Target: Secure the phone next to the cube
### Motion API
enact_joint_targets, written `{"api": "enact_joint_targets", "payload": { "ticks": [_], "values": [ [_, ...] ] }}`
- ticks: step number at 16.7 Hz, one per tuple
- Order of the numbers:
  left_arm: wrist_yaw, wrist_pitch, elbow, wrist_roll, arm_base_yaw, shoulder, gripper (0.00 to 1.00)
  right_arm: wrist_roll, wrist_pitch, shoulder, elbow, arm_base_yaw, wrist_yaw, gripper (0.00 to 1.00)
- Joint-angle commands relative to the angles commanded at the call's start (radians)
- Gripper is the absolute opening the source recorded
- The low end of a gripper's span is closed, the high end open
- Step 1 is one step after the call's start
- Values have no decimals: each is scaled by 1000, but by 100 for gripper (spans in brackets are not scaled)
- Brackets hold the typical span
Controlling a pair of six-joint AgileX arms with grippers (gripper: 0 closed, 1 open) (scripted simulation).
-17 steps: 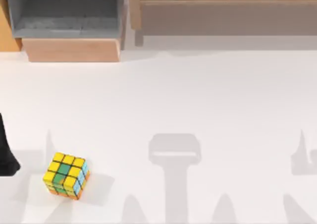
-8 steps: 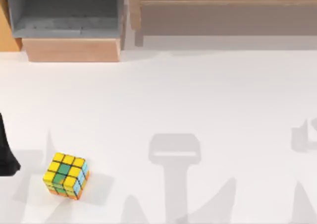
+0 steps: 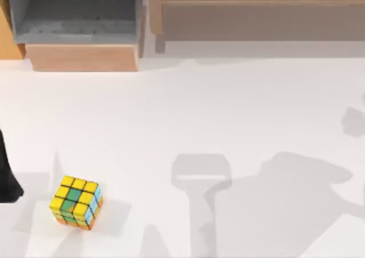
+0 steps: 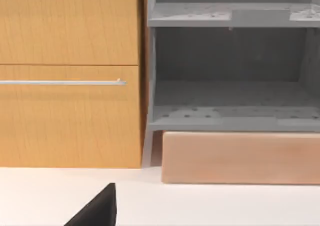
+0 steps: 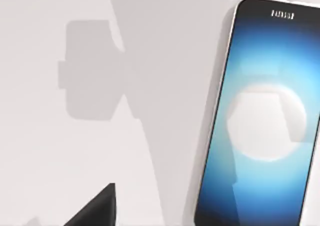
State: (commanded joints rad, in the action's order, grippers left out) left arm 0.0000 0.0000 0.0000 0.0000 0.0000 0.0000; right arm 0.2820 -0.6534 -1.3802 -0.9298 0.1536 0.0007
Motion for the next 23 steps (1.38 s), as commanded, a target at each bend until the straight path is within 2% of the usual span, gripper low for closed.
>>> {"api": "enact_joint_targets", "payload": {
  "ticks": [4, 8, 16, 23],
  "values": [
    [0, 0, 0, 0, 0, 0, 100, 66, -150, -341, -214, 35, 0, 100],
    [0, 0, 0, 0, 0, 0, 100, 106, -242, -538, -343, 57, -1, 100],
    [0, 0, 0, 0, 0, 0, 100, 113, -254, -574, -363, 56, -1, 100],
    [0, 0, 0, 0, 0, 0, 100, 115, -117, -645, -296, 60, -1, 100]
  ]
}}
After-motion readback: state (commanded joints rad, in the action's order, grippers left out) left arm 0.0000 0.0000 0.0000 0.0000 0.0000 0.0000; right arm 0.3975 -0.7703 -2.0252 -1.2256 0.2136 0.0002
